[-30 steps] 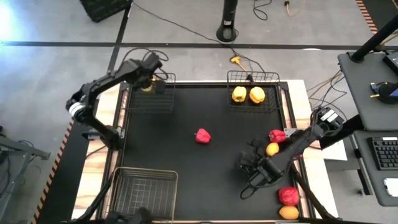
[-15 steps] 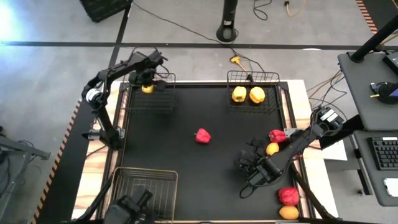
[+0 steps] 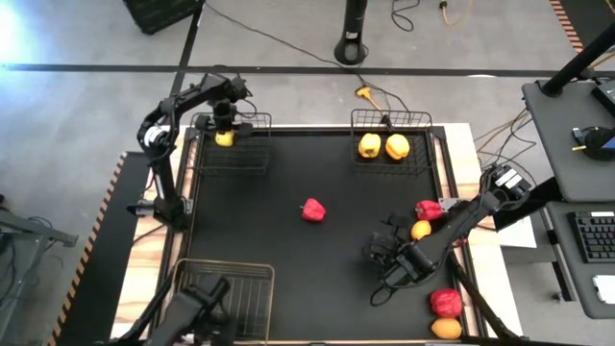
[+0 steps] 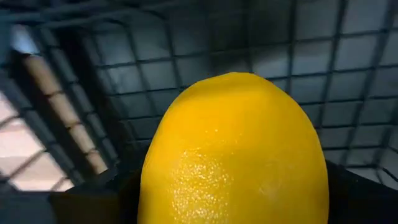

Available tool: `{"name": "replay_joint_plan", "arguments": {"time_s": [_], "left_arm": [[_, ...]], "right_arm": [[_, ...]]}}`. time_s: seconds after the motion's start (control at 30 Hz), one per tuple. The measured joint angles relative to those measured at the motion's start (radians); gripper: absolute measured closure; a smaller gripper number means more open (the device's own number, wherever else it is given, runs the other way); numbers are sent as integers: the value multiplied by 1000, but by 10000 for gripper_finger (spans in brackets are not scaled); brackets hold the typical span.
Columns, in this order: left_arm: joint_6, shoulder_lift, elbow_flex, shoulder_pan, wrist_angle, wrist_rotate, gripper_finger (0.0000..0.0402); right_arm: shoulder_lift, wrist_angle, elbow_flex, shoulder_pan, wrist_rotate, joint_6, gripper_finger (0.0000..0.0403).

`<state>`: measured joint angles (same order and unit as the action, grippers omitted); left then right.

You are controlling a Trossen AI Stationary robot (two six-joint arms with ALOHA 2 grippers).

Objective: Sort produce into baskets
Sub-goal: Put the top left lemon into the left black wire basket

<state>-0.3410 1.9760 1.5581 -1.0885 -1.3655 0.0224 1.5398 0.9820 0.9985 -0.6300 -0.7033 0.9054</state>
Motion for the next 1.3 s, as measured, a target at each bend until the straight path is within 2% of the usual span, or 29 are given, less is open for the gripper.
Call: {"name": "replay_joint_plan", "arguments": {"time_s": [0.33,0.7,1.0,1.3], "left_arm": [[18,33,80,-1,11,-31,132],[-8,71,84,-26,26,-47,131],[-11,69,135,-47,33,-47,131],[-72,69,114,-58,-4,-40,131]], "right_arm": [[0,5,0,1,-5,-27,3],[0,7,0,1,-6,-42,3],[0,8,0,1,-31,-53,3],[0,8,0,4,-54,-67,3]]}}
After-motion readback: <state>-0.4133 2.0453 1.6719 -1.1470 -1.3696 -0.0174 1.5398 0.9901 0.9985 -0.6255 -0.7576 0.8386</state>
